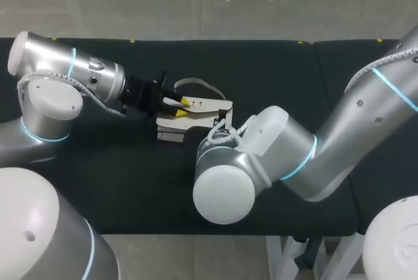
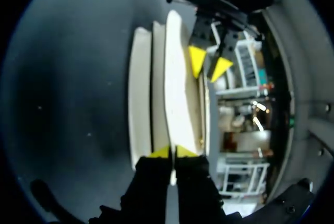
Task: Pick up the bag, open it, inspect its contents, close it, and place it on the opposite side
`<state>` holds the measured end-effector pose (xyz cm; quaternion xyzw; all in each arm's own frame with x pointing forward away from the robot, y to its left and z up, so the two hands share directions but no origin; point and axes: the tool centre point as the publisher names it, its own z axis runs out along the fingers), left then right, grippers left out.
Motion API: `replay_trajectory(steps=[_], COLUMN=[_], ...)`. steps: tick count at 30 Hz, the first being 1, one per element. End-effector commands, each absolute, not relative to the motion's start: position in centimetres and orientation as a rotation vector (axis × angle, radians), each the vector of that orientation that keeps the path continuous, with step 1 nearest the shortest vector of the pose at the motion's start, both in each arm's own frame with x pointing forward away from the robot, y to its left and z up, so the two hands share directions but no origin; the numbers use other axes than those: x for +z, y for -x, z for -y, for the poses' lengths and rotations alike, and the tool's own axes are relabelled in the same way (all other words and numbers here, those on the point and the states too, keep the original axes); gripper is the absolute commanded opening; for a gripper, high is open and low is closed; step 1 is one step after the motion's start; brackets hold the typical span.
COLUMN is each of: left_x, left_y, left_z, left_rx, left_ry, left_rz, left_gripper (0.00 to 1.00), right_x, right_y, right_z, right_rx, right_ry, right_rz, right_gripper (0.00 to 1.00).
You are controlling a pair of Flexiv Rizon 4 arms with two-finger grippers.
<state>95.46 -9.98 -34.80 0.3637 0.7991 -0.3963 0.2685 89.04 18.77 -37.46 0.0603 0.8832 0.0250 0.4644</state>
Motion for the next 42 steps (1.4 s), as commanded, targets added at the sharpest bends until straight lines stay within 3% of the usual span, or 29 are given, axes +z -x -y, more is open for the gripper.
replay_trajectory(steps=[1, 2, 31, 39, 40, 42], left_x=[-35.0, -35.0, -36.1, -36.3, -36.2, -36.0], left_y=[-95.3, -95.3, -95.0, -96.7, -96.8, -96.9], left_z=[10.1, 10.2, 9.9, 10.3, 10.2, 10.2], left_rx=[-1.074, -1.072, -1.036, -1.026, -1.038, -1.052], left_ry=[-0.972, -0.974, -1.15, -1.018, -1.008, -0.996], left_rz=[-2.128, -2.126, -2.191, -2.198, -2.195, -2.188], left_gripper=[0.07, 0.0, 0.0, 0.0, 0.17, 0.29], right_x=[-37.7, -37.7, -37.7, -37.7, -37.7, -37.7], right_y=[-89.1, -89.1, -89.1, -89.1, -89.1, -89.1], right_z=[-18.9, -18.9, -18.9, -18.9, -18.9, -18.9], right_rx=[0.061, 0.061, 0.061, 0.061, 0.061, 0.061], right_ry=[-0.148, -0.148, -0.148, -0.148, -0.148, -0.148], right_rz=[-2.166, -2.166, -2.166, -2.166, -2.166, -2.166], right_gripper=[0.0, 0.0, 0.0, 0.0, 0.0, 0.0])
